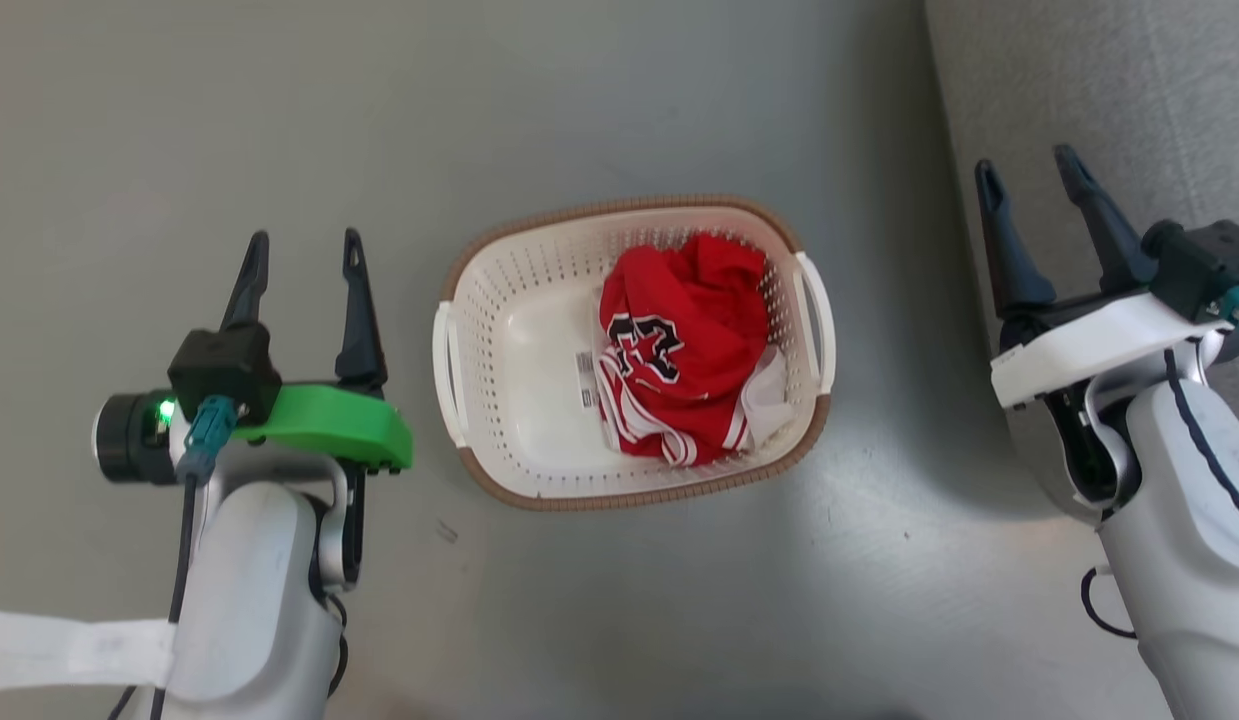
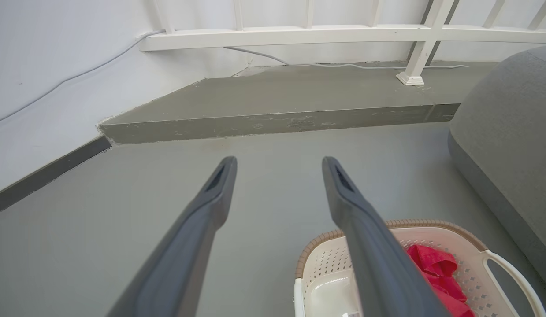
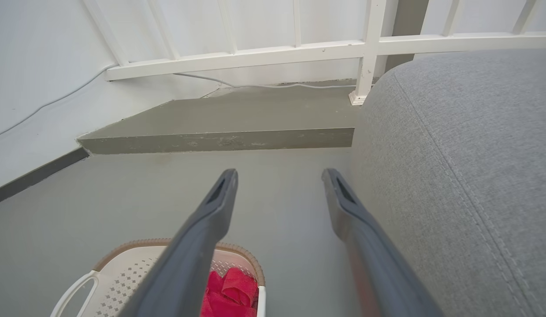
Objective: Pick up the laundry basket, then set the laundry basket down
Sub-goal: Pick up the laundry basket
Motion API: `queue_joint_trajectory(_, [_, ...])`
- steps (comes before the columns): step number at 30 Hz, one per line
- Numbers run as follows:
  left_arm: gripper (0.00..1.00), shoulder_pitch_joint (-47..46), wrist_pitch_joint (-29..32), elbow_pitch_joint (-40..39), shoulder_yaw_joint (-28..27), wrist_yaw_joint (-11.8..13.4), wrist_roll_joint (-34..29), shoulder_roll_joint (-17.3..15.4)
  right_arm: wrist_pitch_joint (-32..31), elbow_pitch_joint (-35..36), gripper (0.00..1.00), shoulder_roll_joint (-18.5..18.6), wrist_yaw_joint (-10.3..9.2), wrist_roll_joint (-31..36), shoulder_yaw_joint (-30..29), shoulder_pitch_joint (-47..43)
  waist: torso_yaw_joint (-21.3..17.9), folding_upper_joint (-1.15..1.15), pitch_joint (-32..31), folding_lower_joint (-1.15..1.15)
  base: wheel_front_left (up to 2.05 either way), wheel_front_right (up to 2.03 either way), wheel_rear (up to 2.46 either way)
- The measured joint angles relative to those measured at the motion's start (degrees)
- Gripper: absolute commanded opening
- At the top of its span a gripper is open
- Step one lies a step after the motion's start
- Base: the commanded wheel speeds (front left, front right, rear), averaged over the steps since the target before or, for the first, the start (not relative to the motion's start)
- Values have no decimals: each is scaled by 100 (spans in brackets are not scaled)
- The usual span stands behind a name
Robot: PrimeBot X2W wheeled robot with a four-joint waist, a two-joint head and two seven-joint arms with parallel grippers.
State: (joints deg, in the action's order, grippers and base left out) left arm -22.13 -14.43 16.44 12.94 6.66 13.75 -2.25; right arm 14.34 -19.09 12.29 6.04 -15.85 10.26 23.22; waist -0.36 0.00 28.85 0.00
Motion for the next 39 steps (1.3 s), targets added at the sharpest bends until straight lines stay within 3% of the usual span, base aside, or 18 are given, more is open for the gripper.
queue_joint_trajectory(19, [100, -1075, 341, 1112, 433, 0, 290, 42, 10, -1001, 100, -76, 101, -8, 432, 1077, -11, 0, 1386, 0, 0, 0, 0])
queue_joint_trajectory(39, [100, -1627, 791, 2520, 867, -213, 864, 60, 25, -2319, 100, -553, 104, -124, 1192, 1559, -155, 0, 1804, 0, 0, 0, 0])
